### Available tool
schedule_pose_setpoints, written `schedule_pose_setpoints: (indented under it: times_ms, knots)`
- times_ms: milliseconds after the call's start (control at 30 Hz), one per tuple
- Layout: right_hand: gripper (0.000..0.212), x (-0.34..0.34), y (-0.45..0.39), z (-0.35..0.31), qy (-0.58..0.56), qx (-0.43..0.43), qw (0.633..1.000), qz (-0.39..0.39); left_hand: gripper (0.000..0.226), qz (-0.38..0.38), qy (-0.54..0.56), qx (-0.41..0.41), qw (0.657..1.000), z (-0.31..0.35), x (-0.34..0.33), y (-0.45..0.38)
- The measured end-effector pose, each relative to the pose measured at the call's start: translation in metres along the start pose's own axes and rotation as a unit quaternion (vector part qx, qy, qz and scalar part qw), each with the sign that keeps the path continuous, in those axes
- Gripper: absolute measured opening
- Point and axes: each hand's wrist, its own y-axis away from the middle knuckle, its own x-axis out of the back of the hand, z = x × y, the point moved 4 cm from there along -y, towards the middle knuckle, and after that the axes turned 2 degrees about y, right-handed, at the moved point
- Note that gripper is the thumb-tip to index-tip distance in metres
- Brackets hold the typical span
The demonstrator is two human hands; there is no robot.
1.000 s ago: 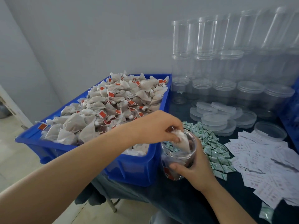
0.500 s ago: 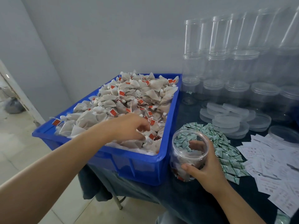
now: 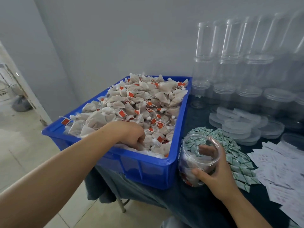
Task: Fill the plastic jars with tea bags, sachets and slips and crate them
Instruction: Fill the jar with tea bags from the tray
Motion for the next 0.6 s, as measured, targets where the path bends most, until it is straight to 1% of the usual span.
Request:
schedule_pose_setpoints:
  times_ms: [133,233,300,400,500,600]
  knots:
    - [0.091,0.0,0.0,0.003,0.002,-0.002,1.0,-0.004,0.022,0.01,0.004,-0.012,1.0,-0.003,0.001,-0.001]
    - [0.092,0.0,-0.001,0.004,0.006,-0.004,1.0,-0.005,0.013,0.025,0.035,-0.018,0.999,-0.007,0.004,0.001]
    - [0.093,-0.001,-0.001,0.004,0.009,-0.007,1.0,-0.008,0.004,0.044,0.056,-0.027,0.997,-0.006,0.009,0.004]
    - [0.093,-0.001,-0.001,0.005,0.008,-0.009,1.0,-0.006,0.005,0.088,0.085,-0.044,0.991,-0.003,0.021,0.012]
    - [0.093,-0.001,-0.001,0.004,0.008,-0.009,1.0,-0.006,0.01,0.159,0.165,-0.069,0.971,0.006,0.041,0.025]
    - [0.092,-0.001,-0.001,0.004,0.006,-0.009,1.0,-0.005,0.009,0.241,0.273,-0.095,0.927,0.018,0.068,0.042]
